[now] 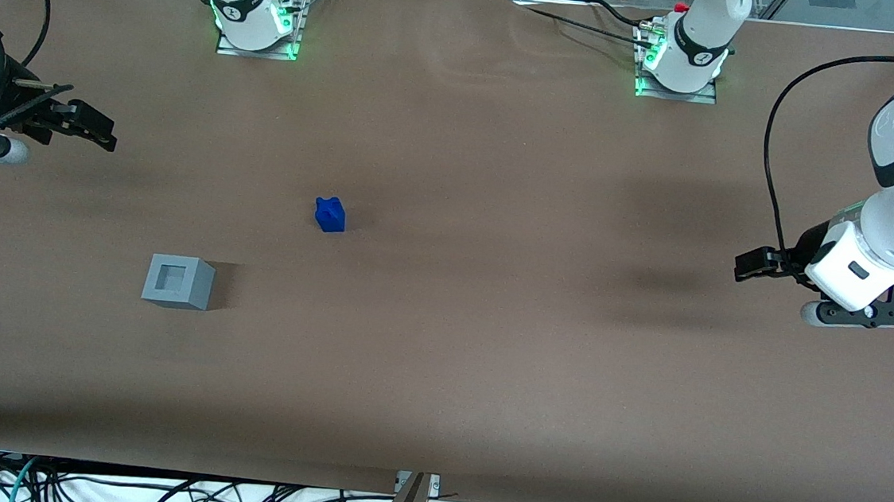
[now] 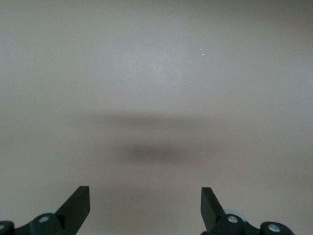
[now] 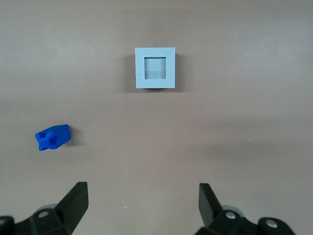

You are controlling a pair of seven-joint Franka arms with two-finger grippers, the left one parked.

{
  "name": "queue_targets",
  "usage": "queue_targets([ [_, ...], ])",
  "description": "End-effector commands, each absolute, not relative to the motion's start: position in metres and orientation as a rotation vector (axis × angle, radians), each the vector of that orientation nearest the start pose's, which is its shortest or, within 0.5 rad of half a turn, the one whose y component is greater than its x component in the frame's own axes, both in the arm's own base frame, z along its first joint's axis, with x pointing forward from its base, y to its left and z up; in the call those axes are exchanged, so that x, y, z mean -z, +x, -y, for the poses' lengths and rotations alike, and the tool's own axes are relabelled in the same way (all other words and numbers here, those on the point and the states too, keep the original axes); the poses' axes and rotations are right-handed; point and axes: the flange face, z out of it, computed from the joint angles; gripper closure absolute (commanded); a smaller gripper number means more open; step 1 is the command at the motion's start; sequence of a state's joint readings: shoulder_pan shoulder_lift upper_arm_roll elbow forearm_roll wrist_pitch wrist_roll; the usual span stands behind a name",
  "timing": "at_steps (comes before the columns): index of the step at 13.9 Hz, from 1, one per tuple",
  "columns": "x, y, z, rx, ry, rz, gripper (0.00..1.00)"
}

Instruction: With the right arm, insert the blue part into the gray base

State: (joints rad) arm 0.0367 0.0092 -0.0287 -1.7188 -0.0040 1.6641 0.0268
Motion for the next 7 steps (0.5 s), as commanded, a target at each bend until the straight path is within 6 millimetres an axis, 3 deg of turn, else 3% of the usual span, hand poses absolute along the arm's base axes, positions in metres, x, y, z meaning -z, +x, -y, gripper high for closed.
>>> queue_targets([
  [1, -0.5571, 0.5661, -0.0046, -0.101, -3.142, -0.048, 0.00],
  [7, -0.5520, 0.5661, -0.0036, -0.130, -3.142, -0.019, 0.00],
])
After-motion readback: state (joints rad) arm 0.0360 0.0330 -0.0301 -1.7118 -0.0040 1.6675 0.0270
